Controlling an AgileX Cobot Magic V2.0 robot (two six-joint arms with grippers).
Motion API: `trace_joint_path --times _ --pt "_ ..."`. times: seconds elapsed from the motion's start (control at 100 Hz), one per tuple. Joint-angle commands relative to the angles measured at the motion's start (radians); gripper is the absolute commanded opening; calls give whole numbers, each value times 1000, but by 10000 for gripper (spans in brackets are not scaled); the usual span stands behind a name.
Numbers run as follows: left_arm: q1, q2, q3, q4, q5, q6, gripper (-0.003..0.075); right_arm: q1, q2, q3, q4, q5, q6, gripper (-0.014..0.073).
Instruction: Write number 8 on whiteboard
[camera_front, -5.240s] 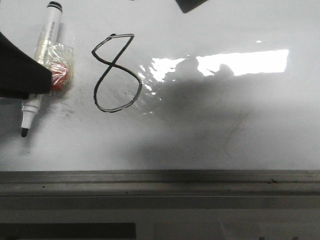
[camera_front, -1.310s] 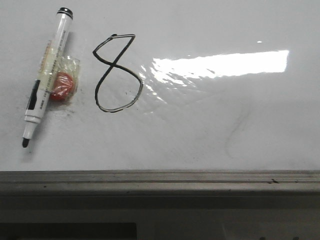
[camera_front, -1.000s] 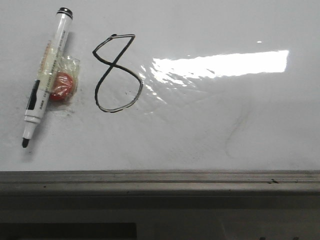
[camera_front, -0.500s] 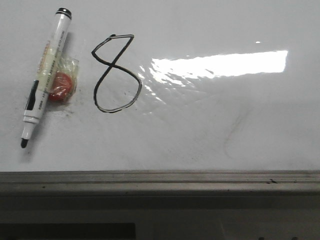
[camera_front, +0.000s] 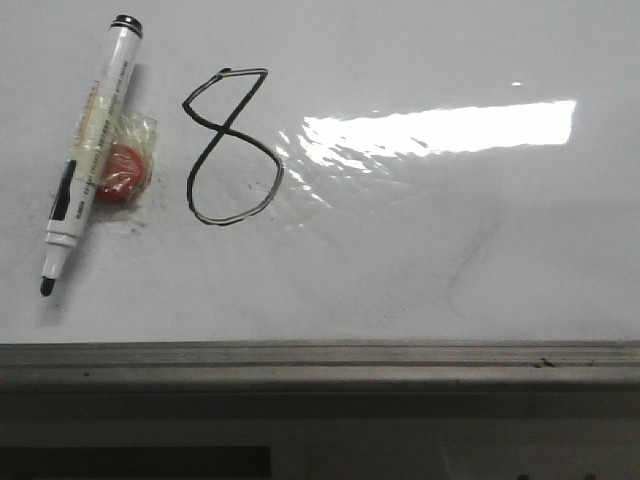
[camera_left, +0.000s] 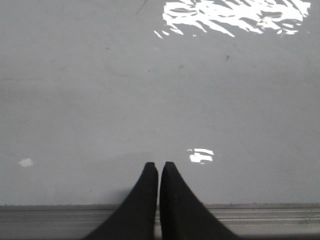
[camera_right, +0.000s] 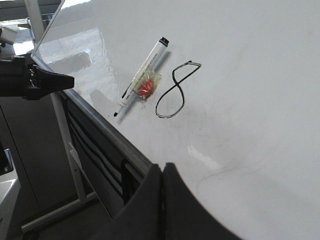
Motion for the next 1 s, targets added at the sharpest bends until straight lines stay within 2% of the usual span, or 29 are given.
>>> trace_joint_path --times 0.0,0.99 --pt "1 -31 32 -2 -41 -6 -20 -4 8 -24 -8 -81 -1 -63" --pt "1 -31 32 -2 -41 -6 -20 -10 8 -3 -8 -81 -1 -63"
